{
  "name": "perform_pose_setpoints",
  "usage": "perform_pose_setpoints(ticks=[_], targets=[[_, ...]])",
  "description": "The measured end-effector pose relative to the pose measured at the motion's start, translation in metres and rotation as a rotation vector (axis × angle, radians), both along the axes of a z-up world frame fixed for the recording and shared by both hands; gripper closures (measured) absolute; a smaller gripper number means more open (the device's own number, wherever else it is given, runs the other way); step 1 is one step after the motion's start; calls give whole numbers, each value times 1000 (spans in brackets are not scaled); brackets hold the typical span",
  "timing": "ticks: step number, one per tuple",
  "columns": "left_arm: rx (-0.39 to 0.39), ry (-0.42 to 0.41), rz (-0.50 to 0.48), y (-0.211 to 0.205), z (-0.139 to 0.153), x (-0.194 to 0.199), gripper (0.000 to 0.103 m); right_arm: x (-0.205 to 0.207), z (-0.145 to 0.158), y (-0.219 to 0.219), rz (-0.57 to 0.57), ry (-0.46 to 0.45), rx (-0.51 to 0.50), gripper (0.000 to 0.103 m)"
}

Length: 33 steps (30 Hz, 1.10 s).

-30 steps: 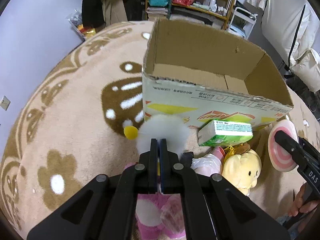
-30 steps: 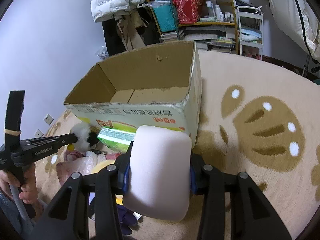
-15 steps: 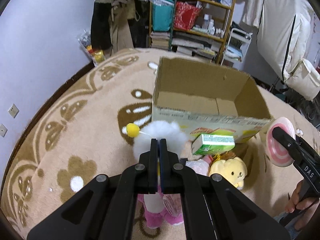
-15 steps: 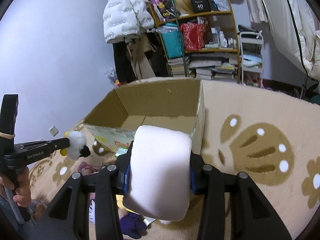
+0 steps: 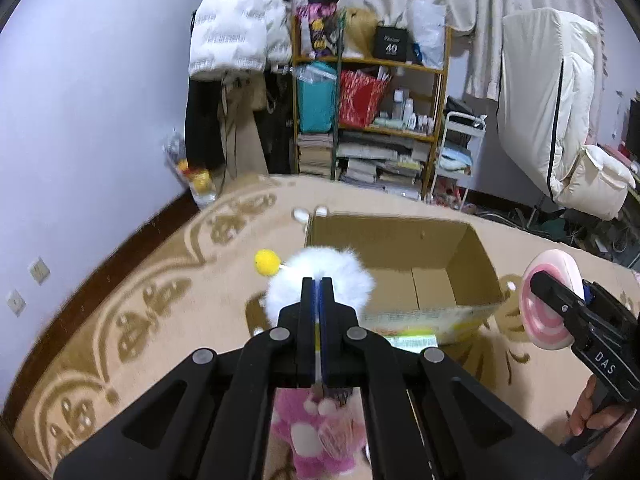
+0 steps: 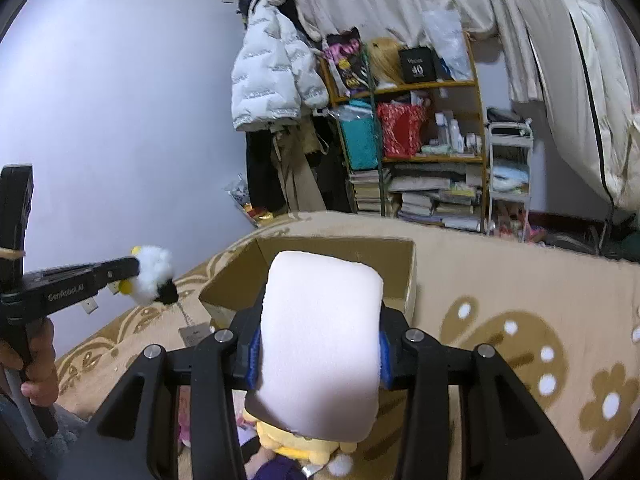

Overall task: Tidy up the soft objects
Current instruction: 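Lift and carry the pillow and pompom with both tools over the cardboard box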

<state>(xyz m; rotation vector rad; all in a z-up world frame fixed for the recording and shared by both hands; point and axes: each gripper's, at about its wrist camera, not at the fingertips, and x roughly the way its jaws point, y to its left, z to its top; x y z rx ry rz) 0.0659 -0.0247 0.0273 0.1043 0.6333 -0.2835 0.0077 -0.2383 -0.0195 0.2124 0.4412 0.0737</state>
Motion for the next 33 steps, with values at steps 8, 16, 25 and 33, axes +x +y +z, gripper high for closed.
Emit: perform_pose_setpoints(ticks=[8,16,25,33], targets=[[31,-79,-26,-21,21,10,102,21,10,7,6,-22,-62,58],[30,-103,-37,-32,24,27,102,47,10,5,1,-30,-88,58],[-16,-110,-53,-40,16,46,102,74,6,-5,-1,-20,-89,56],[-53,4,-41,-42,-20,76,102,92,-15,-18,7,30,-58,54]])
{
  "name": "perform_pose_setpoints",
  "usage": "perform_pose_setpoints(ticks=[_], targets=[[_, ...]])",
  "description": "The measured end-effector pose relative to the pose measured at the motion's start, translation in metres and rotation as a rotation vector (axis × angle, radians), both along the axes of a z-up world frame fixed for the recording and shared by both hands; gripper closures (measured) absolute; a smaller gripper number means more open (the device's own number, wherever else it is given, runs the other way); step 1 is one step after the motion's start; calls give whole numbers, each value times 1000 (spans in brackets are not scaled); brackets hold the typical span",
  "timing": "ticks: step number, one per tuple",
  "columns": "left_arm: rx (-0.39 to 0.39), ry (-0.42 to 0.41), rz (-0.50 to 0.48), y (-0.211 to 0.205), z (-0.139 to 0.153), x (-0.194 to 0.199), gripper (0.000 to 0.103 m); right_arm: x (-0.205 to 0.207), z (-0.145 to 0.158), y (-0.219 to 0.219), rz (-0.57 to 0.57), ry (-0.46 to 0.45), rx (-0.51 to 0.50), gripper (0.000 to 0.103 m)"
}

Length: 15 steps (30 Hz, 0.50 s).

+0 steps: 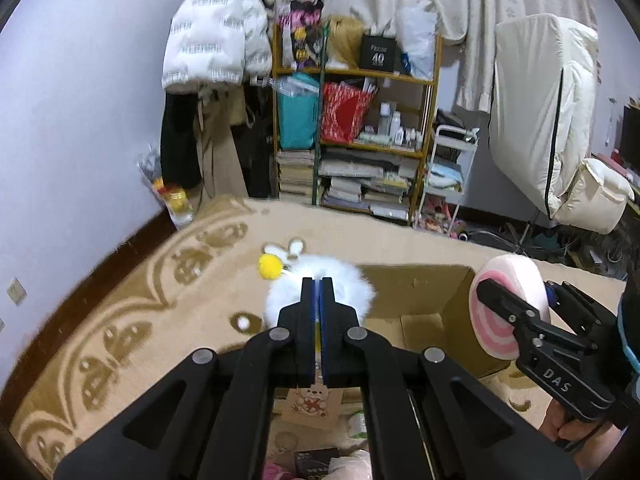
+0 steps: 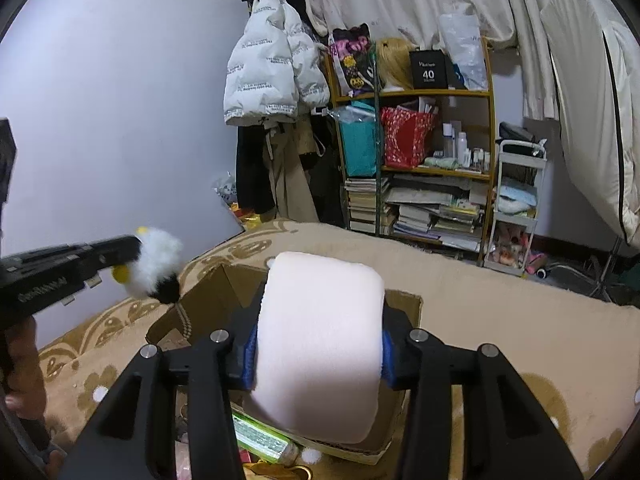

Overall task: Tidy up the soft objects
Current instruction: 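Lift and carry the pillow and pompom with both tools over the cardboard box, then open both tools to drop the pillow and pompom into the box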

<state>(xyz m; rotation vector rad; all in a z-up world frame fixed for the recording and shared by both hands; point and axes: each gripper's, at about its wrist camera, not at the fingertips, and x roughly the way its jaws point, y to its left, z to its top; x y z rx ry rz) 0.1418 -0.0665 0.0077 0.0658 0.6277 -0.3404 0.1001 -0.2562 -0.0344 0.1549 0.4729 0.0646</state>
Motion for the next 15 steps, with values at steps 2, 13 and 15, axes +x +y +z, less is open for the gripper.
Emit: perform_pose_setpoints(ticks=[2,13,15], targets=[[-1,24,7,-1,-8,5,102,1,-5,-1,-1,9,5,53],[94,116,-2,-14,-43,12,95,7,-28,-5,15,88,43,47],[100,127,1,-13,-45,11,93,6,-28,-6,14,85,42,41]])
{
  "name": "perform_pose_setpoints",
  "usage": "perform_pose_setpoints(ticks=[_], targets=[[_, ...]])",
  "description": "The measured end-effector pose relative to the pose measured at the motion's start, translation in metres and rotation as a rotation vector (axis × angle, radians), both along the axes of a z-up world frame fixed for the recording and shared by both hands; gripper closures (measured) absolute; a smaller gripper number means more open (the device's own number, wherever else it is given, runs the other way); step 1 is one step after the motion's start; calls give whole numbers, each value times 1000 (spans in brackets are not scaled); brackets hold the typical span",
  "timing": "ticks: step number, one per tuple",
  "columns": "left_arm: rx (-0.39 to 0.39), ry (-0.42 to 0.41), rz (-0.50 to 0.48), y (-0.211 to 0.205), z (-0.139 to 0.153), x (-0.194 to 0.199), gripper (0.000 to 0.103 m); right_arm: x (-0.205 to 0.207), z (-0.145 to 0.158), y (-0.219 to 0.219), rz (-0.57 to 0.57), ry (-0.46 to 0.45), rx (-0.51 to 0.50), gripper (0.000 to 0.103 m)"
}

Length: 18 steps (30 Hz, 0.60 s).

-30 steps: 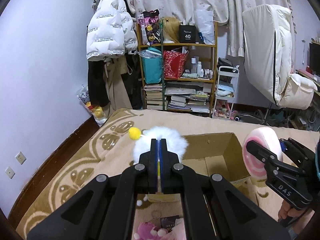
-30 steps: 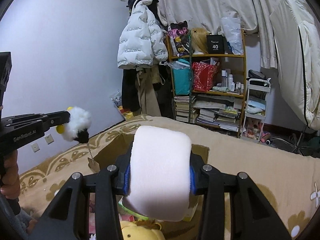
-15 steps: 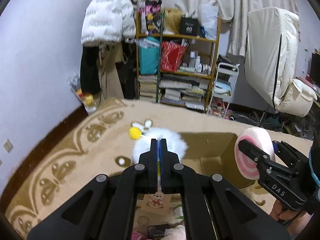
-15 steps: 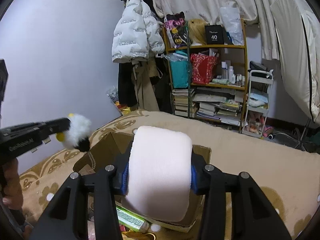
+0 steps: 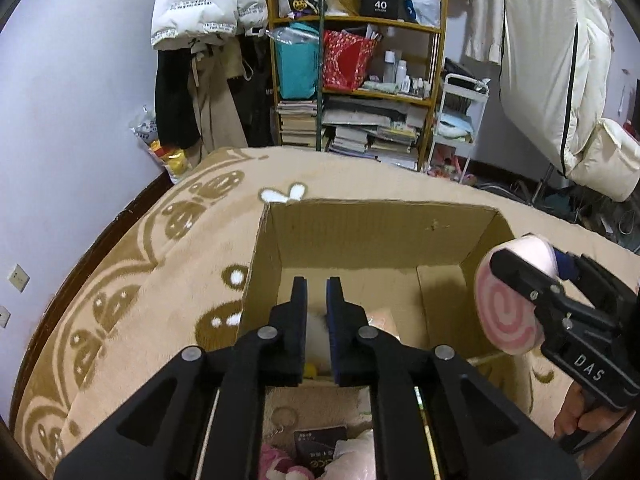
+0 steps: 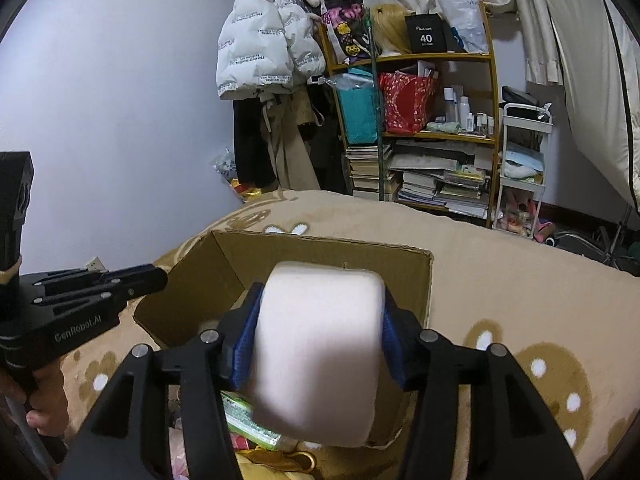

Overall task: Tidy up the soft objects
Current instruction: 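Open both tools to drop the pillow and pompom into the box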

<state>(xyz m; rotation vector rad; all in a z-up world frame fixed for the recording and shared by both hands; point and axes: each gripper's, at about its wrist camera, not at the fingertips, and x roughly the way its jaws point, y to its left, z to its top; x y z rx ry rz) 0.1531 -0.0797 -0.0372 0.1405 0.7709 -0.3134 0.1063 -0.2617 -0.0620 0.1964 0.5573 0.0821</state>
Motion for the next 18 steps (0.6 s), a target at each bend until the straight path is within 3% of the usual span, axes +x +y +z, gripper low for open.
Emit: perform_pose_setpoints(ticks=[8,12,15,18], targets=[[19,27,37,12,4,-6,82,-12,13,-7,-35,-25,16,11],[17,31,44,19,10,-15,66,-20,20,-8,-53,-19,36,0],[24,21,56,24,16,-24,41,-30,25,-5,-53,-24,39,0],[25,16,64,31,22,-33,29,-38,31,0,-56,-8,32,0]])
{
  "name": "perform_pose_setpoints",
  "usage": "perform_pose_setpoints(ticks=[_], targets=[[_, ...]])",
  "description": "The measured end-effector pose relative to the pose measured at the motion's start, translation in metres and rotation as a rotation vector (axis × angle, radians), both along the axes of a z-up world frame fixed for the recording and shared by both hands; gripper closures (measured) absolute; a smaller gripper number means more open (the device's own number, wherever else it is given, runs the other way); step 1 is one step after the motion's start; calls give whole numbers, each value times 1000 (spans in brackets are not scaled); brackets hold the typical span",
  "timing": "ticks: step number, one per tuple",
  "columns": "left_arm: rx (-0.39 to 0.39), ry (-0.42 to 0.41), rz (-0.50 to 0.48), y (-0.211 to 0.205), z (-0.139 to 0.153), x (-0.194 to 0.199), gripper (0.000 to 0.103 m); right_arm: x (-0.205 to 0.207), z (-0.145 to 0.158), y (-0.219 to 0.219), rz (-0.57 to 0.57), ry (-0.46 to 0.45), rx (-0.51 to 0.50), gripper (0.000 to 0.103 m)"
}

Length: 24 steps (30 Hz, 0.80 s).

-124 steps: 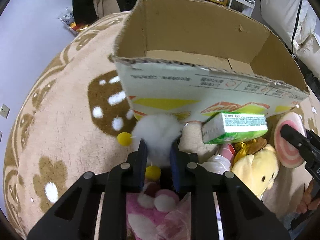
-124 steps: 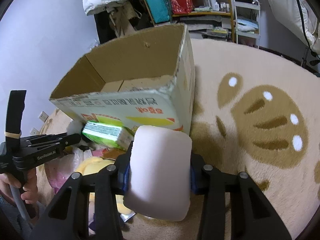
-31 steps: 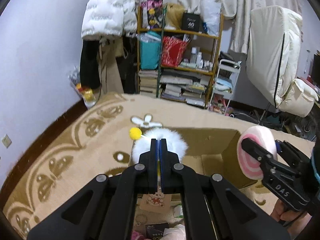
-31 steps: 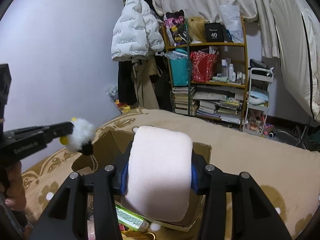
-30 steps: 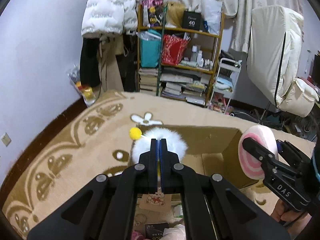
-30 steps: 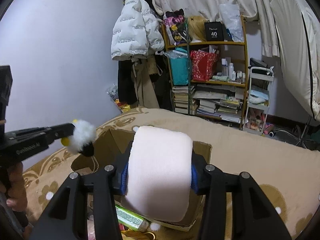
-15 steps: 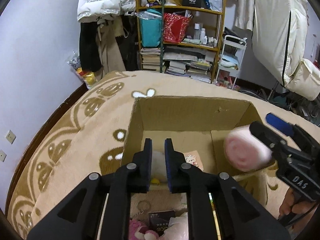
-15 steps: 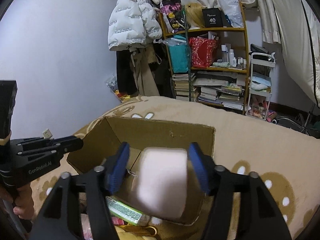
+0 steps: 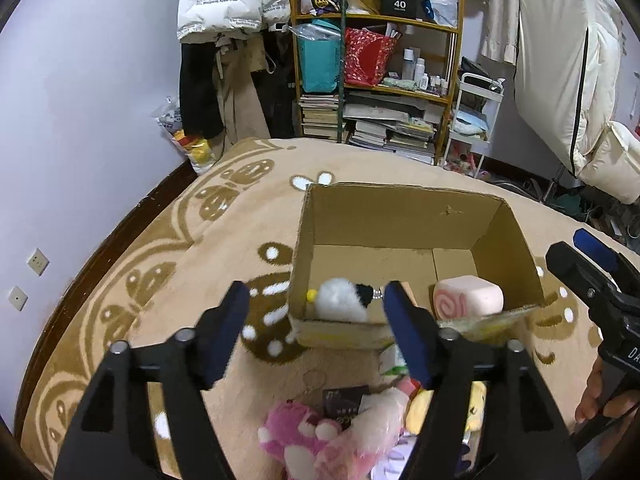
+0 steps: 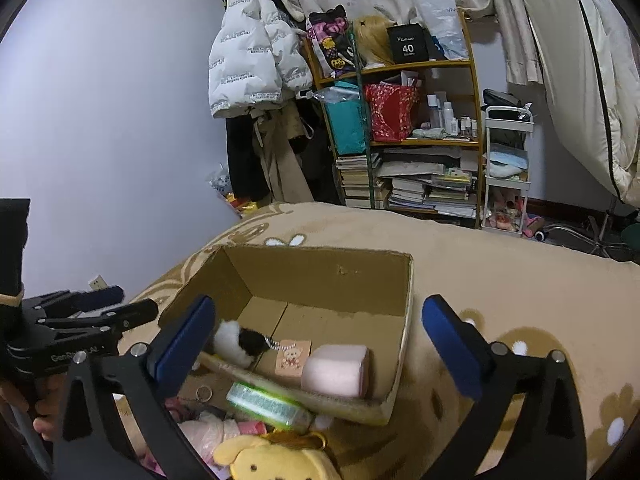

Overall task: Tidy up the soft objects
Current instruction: 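Open both tools to drop the pillow and pompom into the box, then withdraw both tools from the box back toward the toy pile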

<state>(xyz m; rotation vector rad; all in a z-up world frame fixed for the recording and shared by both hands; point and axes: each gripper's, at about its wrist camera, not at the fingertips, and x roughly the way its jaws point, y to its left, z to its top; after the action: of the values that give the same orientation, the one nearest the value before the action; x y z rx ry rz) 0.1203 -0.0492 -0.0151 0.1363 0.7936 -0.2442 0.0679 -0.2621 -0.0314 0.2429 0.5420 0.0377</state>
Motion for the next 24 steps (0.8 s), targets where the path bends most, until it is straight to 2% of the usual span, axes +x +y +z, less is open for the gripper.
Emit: perform_pose_setpoints(ticks=[4,10,15,24], targets=[[-5,-5,13,9,8,-14,17,-17,9,5,4,-1,9,0],[-14,-19,39,26,19,-35,9,-37,11,13,1,7,14,0],[-13,-12,56,36,23,-51,7,-50,11,22,9,14,22,0],[-22,58,74,49,12,-63,7,-69,0,37,-1,59,25,0]])
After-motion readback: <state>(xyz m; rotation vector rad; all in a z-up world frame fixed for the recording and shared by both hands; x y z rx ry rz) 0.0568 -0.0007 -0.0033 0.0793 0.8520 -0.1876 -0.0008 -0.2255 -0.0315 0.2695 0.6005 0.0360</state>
